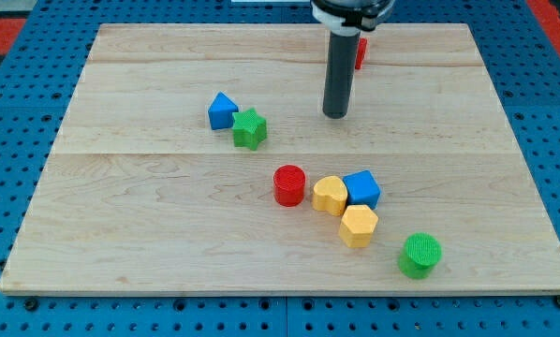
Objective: Place the red circle to the bottom of the red star
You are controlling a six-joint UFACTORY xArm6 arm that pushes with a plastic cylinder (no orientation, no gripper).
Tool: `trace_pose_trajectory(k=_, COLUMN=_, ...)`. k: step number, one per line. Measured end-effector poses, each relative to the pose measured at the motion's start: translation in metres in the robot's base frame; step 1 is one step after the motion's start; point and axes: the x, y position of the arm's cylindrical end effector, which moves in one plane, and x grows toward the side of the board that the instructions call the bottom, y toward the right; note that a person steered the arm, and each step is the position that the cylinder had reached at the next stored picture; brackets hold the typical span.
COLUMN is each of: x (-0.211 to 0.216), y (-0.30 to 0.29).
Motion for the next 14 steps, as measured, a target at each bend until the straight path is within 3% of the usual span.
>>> trace_pose_trajectory(k=2, x=0.096, y=-0.104)
trace_pose_trajectory(k=3, x=0.121, y=-0.143)
trace_pose_trajectory(k=4, x=0.131, y=-0.066)
trace_pose_trajectory(k=6, x=0.084, y=0.006)
trace_pose_trajectory(k=8, x=0.02, y=-0.008)
trace_pose_trajectory(k=10, x=0.031, y=0.025)
trace_pose_trajectory(k=12, x=-0.009, y=0.034)
trace_pose_trajectory(k=13, x=0.022, y=0.04)
trace_pose_trajectory(k=14, x=0.075, y=0.001)
